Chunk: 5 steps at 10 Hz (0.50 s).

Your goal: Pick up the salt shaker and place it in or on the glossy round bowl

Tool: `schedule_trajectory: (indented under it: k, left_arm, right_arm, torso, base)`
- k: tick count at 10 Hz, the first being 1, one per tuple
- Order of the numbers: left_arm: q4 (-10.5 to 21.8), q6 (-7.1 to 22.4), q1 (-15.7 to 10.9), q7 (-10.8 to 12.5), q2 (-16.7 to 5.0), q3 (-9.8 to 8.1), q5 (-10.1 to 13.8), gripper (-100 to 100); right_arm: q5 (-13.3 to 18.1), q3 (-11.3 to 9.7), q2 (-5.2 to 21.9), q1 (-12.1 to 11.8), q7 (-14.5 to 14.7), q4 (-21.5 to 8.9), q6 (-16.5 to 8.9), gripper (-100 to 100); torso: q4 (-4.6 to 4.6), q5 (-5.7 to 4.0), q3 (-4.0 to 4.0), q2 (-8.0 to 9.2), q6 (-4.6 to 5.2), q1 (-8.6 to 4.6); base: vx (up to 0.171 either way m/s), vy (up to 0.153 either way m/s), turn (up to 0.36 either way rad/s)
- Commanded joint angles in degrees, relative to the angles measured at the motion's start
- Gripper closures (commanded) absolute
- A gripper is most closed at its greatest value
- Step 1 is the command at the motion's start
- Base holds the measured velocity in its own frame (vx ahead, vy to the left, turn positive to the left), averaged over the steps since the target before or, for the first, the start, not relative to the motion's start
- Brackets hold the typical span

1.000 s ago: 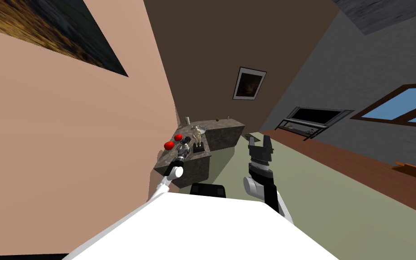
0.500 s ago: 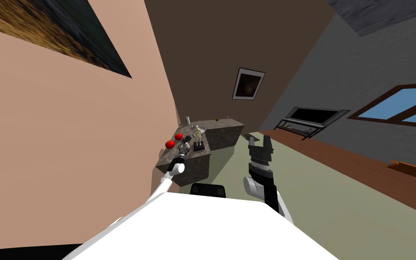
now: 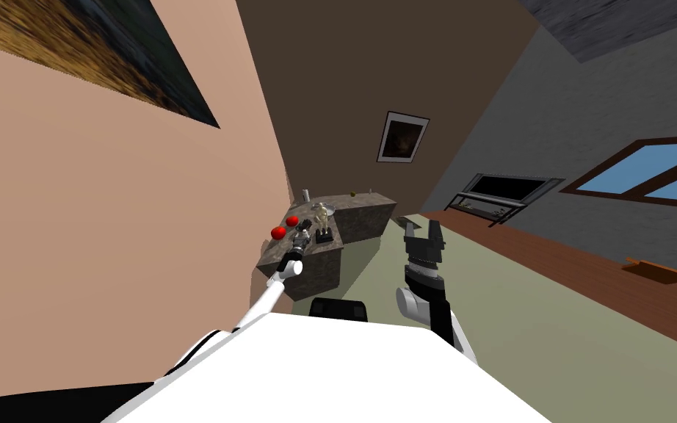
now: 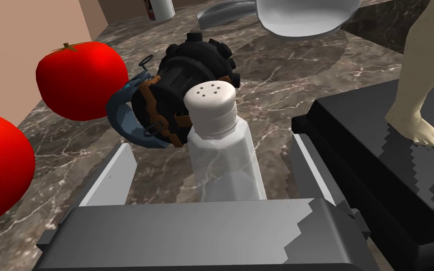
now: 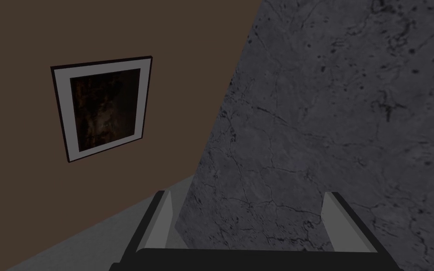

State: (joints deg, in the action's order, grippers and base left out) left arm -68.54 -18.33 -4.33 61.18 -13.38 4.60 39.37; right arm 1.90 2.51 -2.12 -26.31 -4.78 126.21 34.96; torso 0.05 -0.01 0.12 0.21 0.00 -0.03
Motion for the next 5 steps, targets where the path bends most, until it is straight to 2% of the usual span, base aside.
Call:
schedule_trajectory:
  k: [1, 3, 4, 5]
  left_arm:
    - [2.86, -0.59, -2.86, 1.51, 0.11, -0.35, -1.15, -100]
    - [5.59, -0.59, -3.5, 1.51, 0.11, -0.35, -1.15, -100]
    - [7.61, -1.43, -6.01, 4.13, 0.27, -1.15, -3.55, -100]
    - [9.66, -1.43, -7.68, 4.13, 0.27, -1.15, -3.55, -100]
  right_arm:
    - [0.0, 0.0, 0.0, 0.0, 0.0, 0.0, 0.0, 0]
    - [0.0, 0.0, 0.0, 0.0, 0.0, 0.0, 0.0, 0]
    - [0.0, 0.0, 0.0, -0.01, 0.0, 0.0, 0.0, 0]
    - [0.0, 0.0, 0.0, 0.0, 0.0, 0.0, 0.0, 0]
  torso:
    - [0.0, 0.0, 0.0, 0.0, 0.0, 0.0]
    - [-0.01, 0.01, -0.03, -0.07, -0.01, 0.04]
    - [-0.03, 0.01, -0.08, -0.14, -0.02, 0.04]
    - [-0.01, 0.01, -0.03, -0.06, 0.0, 0.04]
  base:
    - [-0.063, -0.001, -0.011]
    - [-0.019, 0.005, -0.001]
    - [-0.052, 0.005, -0.01]
    - [-0.067, -0.002, -0.015]
